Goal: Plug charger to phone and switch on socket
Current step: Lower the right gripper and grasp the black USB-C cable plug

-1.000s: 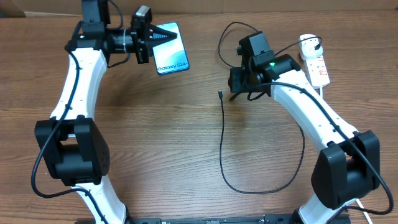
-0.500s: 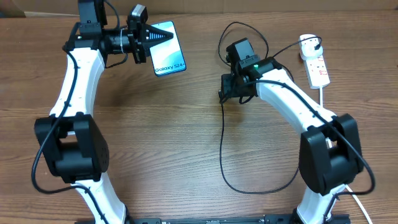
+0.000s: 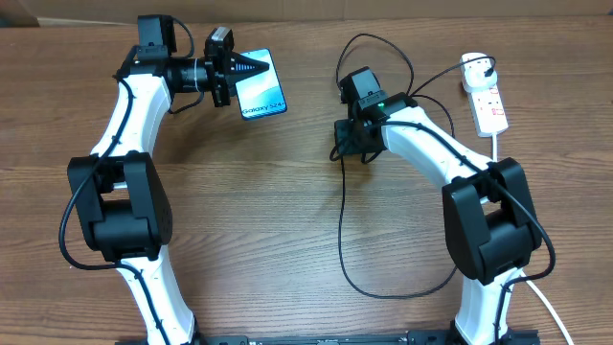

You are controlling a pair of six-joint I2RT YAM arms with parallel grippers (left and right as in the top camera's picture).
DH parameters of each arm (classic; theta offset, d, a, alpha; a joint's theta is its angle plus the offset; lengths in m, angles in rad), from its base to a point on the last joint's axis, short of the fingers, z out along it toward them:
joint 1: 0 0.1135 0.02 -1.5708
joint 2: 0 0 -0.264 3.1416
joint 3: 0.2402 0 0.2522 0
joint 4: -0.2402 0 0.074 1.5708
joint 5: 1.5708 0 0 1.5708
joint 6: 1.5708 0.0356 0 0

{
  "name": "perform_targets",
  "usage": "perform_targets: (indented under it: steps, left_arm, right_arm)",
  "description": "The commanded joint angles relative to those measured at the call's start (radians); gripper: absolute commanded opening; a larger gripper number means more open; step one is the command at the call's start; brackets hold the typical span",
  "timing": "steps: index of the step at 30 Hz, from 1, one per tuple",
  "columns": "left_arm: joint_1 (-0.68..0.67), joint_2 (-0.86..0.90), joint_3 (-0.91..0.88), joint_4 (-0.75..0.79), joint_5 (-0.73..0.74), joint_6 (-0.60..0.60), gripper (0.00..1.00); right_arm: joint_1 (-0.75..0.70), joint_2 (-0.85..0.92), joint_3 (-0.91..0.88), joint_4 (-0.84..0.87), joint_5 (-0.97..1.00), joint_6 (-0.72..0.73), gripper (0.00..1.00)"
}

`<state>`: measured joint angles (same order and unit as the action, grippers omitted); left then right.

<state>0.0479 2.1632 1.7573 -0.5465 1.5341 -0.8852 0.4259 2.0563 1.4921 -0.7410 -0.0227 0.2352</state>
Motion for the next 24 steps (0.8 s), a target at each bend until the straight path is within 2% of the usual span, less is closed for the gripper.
perform_targets:
  steps: [1,18,24]
  left_arm:
    - [0.004,0.012,0.018,0.002,0.048,0.029,0.04]
    - [0.004,0.012,0.018,0.004,0.048,0.049,0.04]
    - [0.004,0.012,0.018,0.004,0.048,0.049,0.04]
  right_arm:
    - [0.014,0.025,0.024,0.012,-0.009,-0.001,0.36]
    - [0.018,0.034,-0.001,0.071,-0.008,0.000,0.35]
    - [0.018,0.039,-0.001,0.066,-0.008,0.000,0.31]
